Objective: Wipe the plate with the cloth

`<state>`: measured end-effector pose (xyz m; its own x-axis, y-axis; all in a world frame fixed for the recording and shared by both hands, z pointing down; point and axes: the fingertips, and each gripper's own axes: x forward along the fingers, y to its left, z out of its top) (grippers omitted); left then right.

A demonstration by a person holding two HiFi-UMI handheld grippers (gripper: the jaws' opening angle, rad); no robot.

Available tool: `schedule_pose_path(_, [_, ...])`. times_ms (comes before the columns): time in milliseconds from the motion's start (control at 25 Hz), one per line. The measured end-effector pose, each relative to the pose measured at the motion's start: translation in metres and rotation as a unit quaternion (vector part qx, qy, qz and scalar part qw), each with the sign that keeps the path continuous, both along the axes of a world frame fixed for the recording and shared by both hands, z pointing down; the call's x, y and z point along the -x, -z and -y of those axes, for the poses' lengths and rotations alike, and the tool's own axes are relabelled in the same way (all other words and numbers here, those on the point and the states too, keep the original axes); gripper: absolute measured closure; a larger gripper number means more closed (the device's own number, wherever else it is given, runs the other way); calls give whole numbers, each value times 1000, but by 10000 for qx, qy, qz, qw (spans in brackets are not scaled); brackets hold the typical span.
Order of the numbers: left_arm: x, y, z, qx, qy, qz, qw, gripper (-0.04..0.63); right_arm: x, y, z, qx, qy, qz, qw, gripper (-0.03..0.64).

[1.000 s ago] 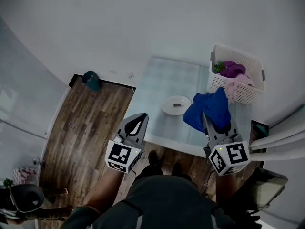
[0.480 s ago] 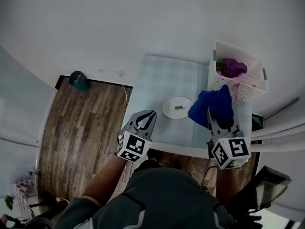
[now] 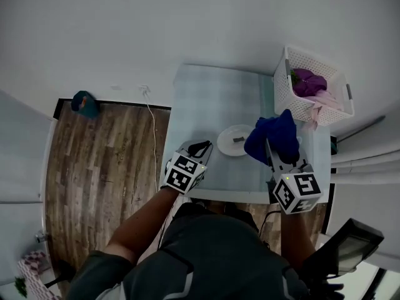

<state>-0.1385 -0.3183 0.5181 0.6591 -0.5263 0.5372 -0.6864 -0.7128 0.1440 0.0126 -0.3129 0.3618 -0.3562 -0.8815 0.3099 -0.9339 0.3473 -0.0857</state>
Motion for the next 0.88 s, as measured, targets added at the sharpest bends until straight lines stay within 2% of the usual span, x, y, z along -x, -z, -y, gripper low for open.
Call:
schedule_pose_path(120, [-3,-19,20,234,-130,-158,9995,584,13,-21,11,160,1,-42,9999,491])
schedule_pose_path(280, [-6,-45,35,431,-270,12,9987,584,27,-65,16,496,28,-189,9986,491])
schedule_pose_path(440, [-11,-65,41,795,-236,7,9966,584,45,-108,22,850,316,-333,9953,491])
schedule_pose_path(600, [-13,-76,49,730,-122,229,9970,584,68,-150,27,1144,677,-508,9898,491])
schedule_pose_path(720, [-21,-83,51,810,-260,258,9960,584,86,-181,28,1338,949,-687,9841,491])
schedule_pose_path(880, [-27,-99,54,907,-321,480,9942,584,98,-214,29,1473,1260,-964,9763,491])
